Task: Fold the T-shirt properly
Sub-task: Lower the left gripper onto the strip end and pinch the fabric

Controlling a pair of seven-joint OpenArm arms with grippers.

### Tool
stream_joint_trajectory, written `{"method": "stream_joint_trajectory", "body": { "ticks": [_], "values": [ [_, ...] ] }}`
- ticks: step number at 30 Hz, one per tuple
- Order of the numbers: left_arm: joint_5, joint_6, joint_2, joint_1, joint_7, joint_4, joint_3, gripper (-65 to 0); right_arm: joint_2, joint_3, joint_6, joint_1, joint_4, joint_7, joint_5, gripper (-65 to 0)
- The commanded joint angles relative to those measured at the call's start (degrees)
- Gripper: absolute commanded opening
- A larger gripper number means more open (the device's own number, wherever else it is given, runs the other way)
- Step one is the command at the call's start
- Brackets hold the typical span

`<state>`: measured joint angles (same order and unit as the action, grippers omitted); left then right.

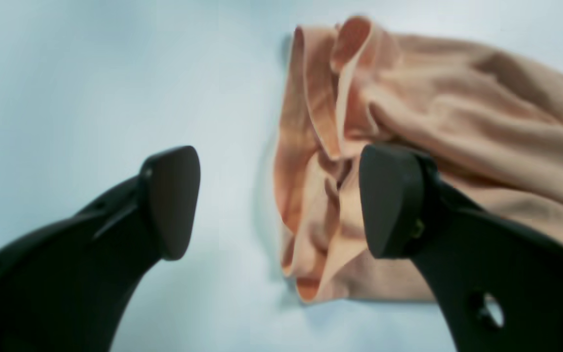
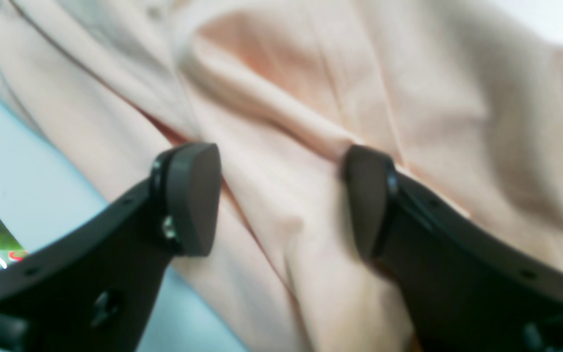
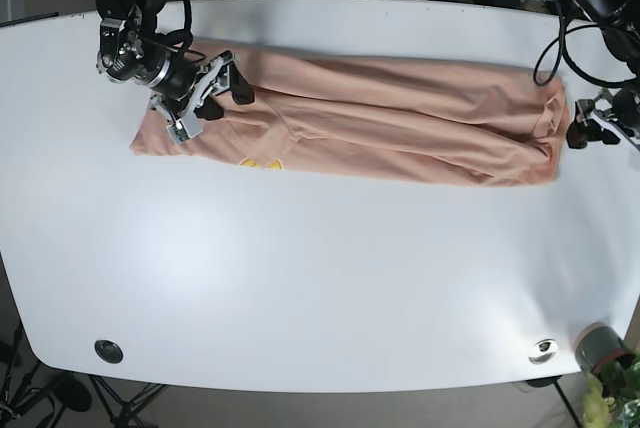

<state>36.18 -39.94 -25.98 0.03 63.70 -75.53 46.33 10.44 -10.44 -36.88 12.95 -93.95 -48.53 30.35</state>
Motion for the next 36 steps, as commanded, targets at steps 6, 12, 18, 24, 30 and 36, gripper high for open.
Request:
{"method": "stream_joint_trajectory", "body": {
  "ticks": [6,12,18,24,30,36],
  "values": [
    [0.61,-0.06,-4.92,-2.98,0.96,8.58,-1.1,-16.5,0.6,-0.16,-0.17,-0.69,0.02,0.58,0.82,-25.8],
    [0.61,-0.06,-5.28,-3.15,3.42,8.93,-2.77,-16.5,0.51,-0.16,-0.17,-0.69,0.11,0.58,0.82,-25.8],
    [0.61,-0.06,-5.01,-3.24,3.68,9.02,-2.77,-16.5,0.42,-0.16,-0.17,-0.6,0.37,0.67,0.82,-25.8],
    [4.65,-0.06,-4.05,-3.24,3.59,9.11,-3.03,-16.5,0.42,-0.16,-0.17,-0.69,0.37,0.67,0.82,-25.8],
    [5.44,-0.06,-3.78,-3.15,3.42,9.11,-3.03,-16.5,0.42,-0.16,-0.17,-0.69,0.37,0.67,0.82,-25.8],
    [5.35,-0.06,-3.17,-2.98,1.05,9.2,-3.03,-16.8,0.42,-0.24,-0.17,-0.6,0.37,0.67,0.82,-25.8]
  ]
}}
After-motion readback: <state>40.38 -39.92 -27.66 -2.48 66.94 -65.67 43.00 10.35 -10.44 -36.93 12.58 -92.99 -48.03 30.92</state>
